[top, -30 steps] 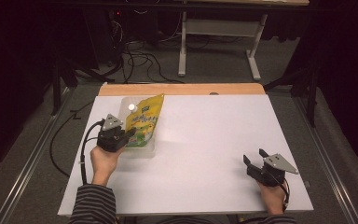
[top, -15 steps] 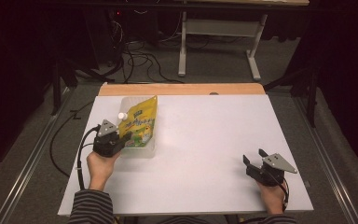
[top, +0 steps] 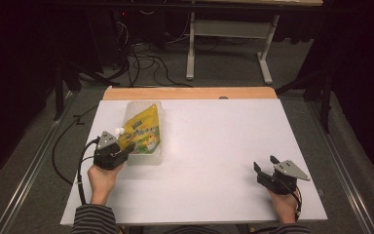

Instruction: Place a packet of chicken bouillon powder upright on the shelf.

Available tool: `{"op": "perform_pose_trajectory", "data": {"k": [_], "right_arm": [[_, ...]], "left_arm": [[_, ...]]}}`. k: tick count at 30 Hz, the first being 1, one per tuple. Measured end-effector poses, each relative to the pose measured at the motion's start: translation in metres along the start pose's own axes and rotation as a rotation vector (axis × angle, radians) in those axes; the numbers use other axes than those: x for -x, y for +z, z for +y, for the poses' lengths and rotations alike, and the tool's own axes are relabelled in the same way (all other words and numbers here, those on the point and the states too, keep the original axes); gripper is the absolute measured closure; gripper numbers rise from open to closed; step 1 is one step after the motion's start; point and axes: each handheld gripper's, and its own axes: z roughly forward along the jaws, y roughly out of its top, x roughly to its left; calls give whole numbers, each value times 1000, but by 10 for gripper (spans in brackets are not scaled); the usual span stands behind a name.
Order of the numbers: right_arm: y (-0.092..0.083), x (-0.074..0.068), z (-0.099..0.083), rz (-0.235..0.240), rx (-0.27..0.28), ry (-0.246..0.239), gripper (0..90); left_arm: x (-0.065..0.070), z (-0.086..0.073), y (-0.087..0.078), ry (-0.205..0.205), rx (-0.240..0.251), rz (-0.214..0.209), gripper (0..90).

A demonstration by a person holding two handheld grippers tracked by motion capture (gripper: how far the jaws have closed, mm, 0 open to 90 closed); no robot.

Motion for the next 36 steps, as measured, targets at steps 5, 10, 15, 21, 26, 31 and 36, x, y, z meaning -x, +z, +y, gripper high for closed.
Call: {"op": "perform_pose_trajectory", "data": {"k": [5, 10, 15, 21, 26, 31, 36], "right_arm": [[0, 0, 0, 1, 7, -6, 330], [0, 0, 0, 1, 6, -1, 330], [0, 0, 0, -1, 8, 0, 330], [0, 0, 0, 3, -5, 4, 331], [0, 0, 0, 3, -5, 4, 331], [0, 0, 0, 2, -5, 6, 331], [0, 0, 0, 2, -10, 2, 332]], "left_arm": [[0, 1, -4, -2, 38, 18, 667], [2, 3, -9, 8, 50, 21, 631], [3, 4, -15, -3, 78, 43, 571], [5, 4, -25, -7, 99, 48, 527], [7, 5, -32, -16, 110, 39, 503], [6, 2, -43, -34, 125, 49, 485], [5, 0, -51, -50, 141, 46, 467]]}}
